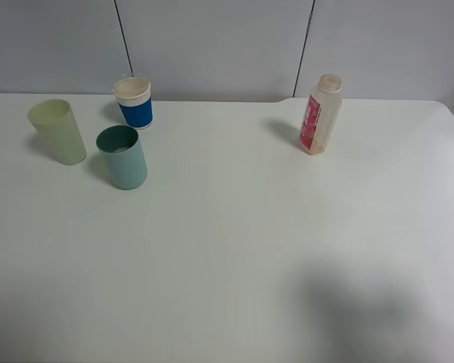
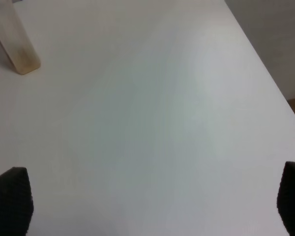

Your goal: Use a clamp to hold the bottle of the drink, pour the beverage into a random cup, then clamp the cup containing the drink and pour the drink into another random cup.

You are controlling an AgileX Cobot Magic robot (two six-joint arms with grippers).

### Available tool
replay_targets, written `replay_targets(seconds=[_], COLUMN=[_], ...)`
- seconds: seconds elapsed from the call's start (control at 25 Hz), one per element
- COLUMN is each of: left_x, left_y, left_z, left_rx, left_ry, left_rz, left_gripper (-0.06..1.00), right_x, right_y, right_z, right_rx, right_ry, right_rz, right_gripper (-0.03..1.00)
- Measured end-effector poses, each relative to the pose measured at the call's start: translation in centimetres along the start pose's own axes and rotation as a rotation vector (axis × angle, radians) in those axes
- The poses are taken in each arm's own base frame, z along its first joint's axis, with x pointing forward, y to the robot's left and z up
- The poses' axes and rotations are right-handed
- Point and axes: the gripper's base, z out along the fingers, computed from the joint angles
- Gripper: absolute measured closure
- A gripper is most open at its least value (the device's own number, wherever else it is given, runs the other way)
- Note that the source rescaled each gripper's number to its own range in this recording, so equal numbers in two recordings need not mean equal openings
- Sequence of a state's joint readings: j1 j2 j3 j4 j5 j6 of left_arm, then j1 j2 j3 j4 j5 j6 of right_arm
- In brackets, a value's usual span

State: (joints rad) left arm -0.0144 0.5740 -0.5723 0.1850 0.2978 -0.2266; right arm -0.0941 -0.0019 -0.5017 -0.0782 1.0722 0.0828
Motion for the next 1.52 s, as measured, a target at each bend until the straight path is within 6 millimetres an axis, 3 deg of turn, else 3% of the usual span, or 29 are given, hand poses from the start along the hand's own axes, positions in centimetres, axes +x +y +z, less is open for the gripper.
replay_targets(seconds=[0.28,0.64,1.0,1.16,1.52], left_x=[1.0,2.5,3.9,5.5,6.1], left_y=[0.6,1.0,1.0,1.3,1.6], left_z=[-3.8,-6.2,-7.6,-9.4,-10.1], left_rx=[-0.037,-0.065,-0.065,-0.089,-0.118], left_ry=[0.045,0.135,0.232,0.333,0.374], left_rz=[0.0,-0.02,-0.072,-0.082,-0.072], left_gripper=[-0.04,-0.04,-0.04,-0.04,-0.04], right_x=[0.0,0.0,0.0,0.0,0.0], right_y=[0.0,0.0,0.0,0.0,0.0], right_z=[0.0,0.0,0.0,0.0,0.0], right_rx=[0.0,0.0,0.0,0.0,0.0], right_ry=[0.0,0.0,0.0,0.0,0.0], right_rz=[0.0,0.0,0.0,0.0,0.0], right_gripper=[-0.03,-0.03,-0.03,-0.03,-0.03])
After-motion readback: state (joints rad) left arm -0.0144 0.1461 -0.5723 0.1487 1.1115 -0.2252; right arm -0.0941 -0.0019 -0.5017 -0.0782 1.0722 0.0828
